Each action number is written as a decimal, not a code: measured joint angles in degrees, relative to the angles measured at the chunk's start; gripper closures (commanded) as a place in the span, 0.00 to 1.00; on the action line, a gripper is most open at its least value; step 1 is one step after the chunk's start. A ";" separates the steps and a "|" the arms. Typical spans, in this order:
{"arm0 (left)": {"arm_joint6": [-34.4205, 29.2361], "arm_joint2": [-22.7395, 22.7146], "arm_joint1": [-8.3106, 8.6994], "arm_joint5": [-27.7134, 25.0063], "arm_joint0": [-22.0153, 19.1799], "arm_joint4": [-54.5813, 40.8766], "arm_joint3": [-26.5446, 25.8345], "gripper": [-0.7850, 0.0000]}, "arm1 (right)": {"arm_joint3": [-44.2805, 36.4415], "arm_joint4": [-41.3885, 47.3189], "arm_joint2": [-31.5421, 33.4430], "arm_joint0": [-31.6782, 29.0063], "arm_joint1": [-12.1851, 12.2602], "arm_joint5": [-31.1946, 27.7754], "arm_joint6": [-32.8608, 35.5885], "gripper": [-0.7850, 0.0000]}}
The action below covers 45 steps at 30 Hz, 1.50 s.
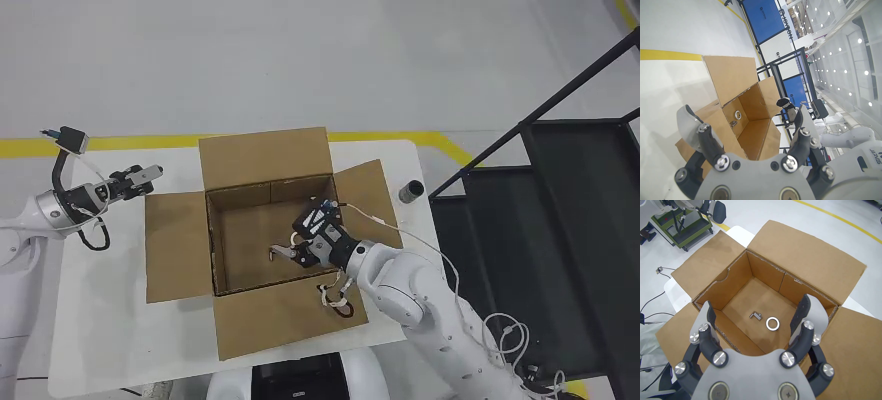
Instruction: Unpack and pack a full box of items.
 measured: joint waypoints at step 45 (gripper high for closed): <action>0.00 0.00 0.00 0.00 0.00 0.00 0.00 0.00 | 30.71 17.48 -18.80 34.50 -7.07 17.00 33.28 0.00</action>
